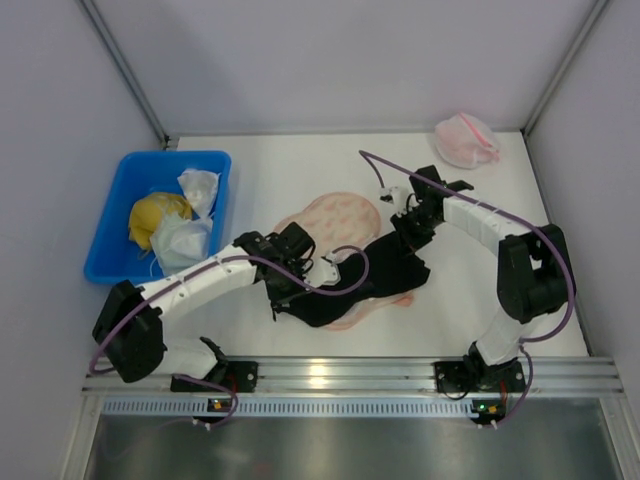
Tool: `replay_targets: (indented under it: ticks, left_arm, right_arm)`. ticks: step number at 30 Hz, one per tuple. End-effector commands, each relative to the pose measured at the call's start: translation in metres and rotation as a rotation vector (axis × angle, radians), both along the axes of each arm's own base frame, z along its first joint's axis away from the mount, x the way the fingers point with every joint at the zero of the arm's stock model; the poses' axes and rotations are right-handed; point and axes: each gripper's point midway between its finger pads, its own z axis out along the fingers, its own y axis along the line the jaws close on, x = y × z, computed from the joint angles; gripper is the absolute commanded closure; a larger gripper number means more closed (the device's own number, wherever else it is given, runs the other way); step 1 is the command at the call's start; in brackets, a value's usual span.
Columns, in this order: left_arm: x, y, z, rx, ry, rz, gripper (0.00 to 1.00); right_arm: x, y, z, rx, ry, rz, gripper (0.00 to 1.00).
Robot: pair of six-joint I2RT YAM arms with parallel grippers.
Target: Place the bra in the laundry bag and zip it closed
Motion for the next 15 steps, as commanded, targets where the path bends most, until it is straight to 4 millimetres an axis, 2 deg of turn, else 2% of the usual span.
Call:
replay_targets:
  ticks: [1, 3, 4, 6, 7, 10, 12, 13, 15]
  left_arm:
    - [0.021, -0.018, 0.03, -0.026, -0.072, -0.041, 1.0]
    - [0.027, -0.024, 0.032, -0.007, -0.07, -0.052, 1.0]
    - [0.033, -0.033, 0.04, -0.02, -0.089, -0.059, 1.0]
    - [0.037, -0.046, 0.036, -0.011, -0.07, -0.086, 1.0]
    - [0.042, -0.055, 0.042, -0.024, -0.083, -0.096, 1.0]
    - [0.041, -0.077, 0.027, 0.001, -0.039, -0.125, 1.0]
    - [0.039, -0.1, 0.021, -0.022, 0.012, -0.134, 0.95]
    - [0.034, -0.109, 0.02, -0.038, 0.042, -0.114, 0.86]
    - [0.028, -0.127, 0.021, -0.09, 0.105, -0.098, 0.75]
  right_arm:
    - [0.014, 0.013, 0.017, 0.042, -0.079, 0.007, 1.0]
    - [0.013, 0.013, 0.02, 0.049, -0.075, 0.009, 1.0]
    - [0.012, 0.014, 0.021, 0.052, -0.076, 0.013, 1.0]
    - [0.011, 0.015, 0.022, 0.064, -0.07, 0.01, 1.0]
    - [0.009, 0.016, 0.023, 0.068, -0.066, 0.009, 1.0]
    - [0.008, 0.019, 0.023, 0.081, -0.056, 0.008, 1.0]
    - [0.007, 0.019, 0.022, 0.085, -0.05, 0.01, 1.0]
    - [0.007, 0.02, 0.021, 0.086, -0.048, 0.01, 1.0]
    - [0.007, 0.02, 0.019, 0.085, -0.041, 0.011, 1.0]
